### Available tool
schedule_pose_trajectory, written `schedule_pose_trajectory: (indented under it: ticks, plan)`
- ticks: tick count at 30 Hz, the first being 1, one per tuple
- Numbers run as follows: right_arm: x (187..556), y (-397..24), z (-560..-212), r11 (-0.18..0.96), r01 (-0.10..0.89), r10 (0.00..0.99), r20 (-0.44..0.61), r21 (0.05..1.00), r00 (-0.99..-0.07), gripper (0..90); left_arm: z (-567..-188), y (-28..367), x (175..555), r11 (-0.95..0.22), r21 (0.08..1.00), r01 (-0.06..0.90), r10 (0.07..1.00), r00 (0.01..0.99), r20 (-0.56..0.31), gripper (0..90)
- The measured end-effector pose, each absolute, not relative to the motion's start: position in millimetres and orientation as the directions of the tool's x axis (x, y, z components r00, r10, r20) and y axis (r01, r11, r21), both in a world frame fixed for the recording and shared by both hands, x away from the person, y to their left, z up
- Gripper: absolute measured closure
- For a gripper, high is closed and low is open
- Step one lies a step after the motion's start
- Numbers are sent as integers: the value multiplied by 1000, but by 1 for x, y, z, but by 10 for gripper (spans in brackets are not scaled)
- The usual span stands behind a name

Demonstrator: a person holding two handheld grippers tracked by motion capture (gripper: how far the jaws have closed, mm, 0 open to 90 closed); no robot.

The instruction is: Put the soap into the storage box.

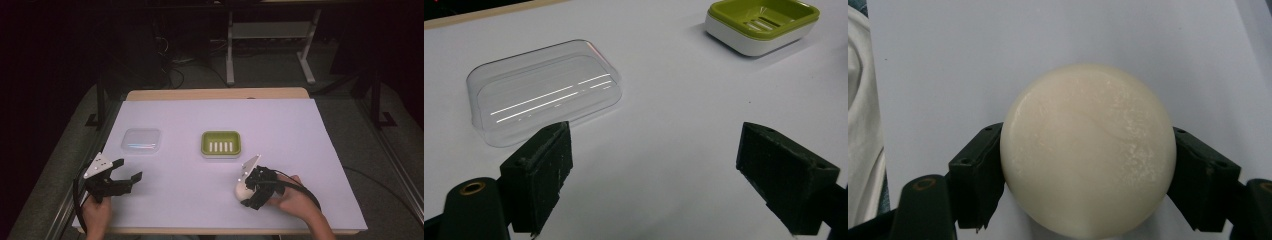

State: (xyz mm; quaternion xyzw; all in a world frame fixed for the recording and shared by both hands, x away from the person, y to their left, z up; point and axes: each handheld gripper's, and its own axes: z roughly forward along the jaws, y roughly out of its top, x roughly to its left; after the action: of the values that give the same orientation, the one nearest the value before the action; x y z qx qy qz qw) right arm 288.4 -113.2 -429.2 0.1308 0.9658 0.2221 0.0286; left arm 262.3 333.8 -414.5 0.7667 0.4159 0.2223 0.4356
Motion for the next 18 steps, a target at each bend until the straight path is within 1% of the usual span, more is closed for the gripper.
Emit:
schedule_pose_trajectory:
  ticks: [8,15,18]
  plan:
    - [289,-113,-428,870,242,266,3,430,-964,238,-414,334,262,-272,853,446,833,553,-23,145]
    - [289,-115,-425,858,254,268,32,446,-963,239,-414,334,261,-274,853,445,833,552,-21,145]
    - [289,-116,-421,854,249,266,27,457,-964,239,-414,335,262,-272,853,445,834,552,-21,145]
